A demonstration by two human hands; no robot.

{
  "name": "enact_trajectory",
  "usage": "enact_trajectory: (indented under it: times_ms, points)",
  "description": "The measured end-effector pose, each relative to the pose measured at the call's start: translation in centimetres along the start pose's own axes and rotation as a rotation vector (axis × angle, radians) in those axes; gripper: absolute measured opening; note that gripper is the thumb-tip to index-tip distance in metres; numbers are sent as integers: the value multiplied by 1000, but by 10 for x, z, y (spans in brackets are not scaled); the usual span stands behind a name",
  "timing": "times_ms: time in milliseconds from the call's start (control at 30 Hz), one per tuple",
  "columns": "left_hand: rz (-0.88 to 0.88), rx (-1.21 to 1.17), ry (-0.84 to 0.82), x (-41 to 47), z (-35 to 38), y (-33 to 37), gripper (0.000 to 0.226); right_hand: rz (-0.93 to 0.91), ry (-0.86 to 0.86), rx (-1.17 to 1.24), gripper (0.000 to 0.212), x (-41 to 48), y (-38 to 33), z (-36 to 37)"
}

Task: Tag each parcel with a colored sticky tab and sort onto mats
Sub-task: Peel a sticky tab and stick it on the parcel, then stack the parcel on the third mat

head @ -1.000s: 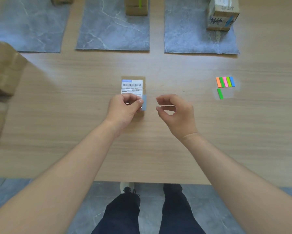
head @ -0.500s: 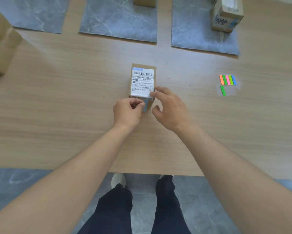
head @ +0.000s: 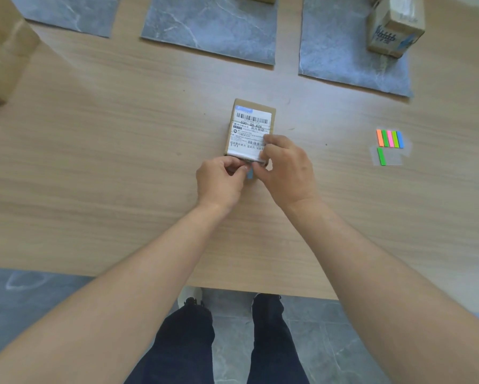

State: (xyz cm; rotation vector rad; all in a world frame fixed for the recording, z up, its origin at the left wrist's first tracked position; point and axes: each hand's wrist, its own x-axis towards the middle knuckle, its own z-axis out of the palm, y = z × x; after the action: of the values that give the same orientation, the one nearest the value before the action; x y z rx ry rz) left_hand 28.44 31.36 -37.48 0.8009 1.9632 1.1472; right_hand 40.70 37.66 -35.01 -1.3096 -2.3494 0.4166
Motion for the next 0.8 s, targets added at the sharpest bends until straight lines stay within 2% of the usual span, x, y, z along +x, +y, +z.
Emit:
enact_trajectory:
  times_ms: [100,233,300,400,500,567,633,700,800]
  points:
    - [-37,51,18,-2,-6,-1,7,-7,2,6,16,2,2,3]
    - [-87,79,173,-1,-23,-3,10,-3,17,-12,32,3,2,13]
    - [-98,-42,181,4,-32,-3,16,2,31,-32,41,1,1,23]
    - [-142,-262,85,12,-38,5,33,-5,70,-16,51,-6,5,32]
    - [-182,-423,-68,11,-38,24,40,76,86,257,57,-17,8,28]
    - [-186,-452,-157,7,-39,34,43,309,96,563,60,-25,-2,20]
    - [-194,-451,-196,3,-39,39,48,474,94,805,46,-25,-12,18]
    - [-182,-463,-212,-1,-41,47,50,506,107,870,39,-21,-21,14]
    - [-136,-462,-217,-4,-48,64,50,534,137,897,39,-11,-34,-4]
